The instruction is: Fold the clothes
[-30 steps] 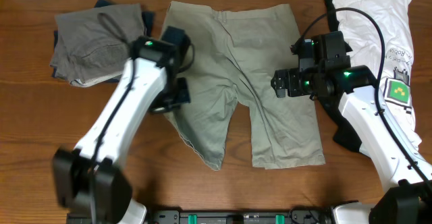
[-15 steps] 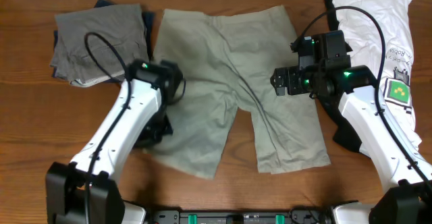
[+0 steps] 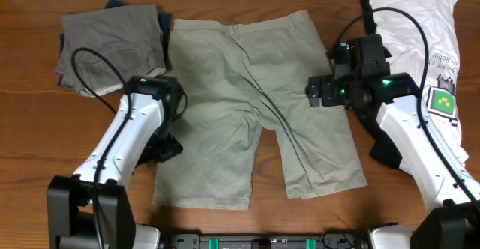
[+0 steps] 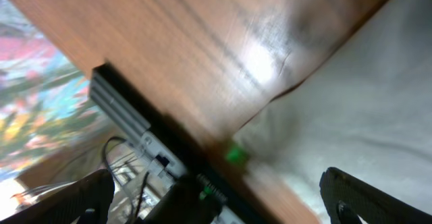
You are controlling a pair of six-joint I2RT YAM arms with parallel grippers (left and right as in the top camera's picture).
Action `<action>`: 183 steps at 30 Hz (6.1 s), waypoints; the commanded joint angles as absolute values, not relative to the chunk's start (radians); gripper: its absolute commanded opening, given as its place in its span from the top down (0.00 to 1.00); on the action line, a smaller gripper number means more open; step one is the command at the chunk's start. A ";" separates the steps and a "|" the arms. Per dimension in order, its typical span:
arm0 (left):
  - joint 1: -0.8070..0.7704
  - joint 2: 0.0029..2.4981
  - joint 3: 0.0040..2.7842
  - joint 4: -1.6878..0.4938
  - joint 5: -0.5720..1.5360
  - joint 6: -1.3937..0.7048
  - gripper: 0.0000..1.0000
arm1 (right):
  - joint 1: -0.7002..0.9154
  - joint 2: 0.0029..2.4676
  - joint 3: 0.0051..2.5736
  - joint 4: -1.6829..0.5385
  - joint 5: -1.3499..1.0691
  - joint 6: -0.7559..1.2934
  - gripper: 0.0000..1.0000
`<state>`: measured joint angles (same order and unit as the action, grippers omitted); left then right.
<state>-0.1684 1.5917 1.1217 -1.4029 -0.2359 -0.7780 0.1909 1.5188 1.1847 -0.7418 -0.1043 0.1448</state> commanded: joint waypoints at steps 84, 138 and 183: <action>-0.154 1.596 1.241 -0.776 -0.067 -0.307 0.02 | -0.055 2.127 1.470 -0.487 -0.455 -0.038 0.07; -0.144 2.016 1.656 -0.577 0.041 -0.172 0.02 | 0.009 2.071 1.912 -0.666 -0.367 -0.057 0.01; -0.094 2.443 1.966 -0.476 0.066 -0.080 0.19 | 0.140 2.049 1.911 -0.787 -0.374 -0.057 0.01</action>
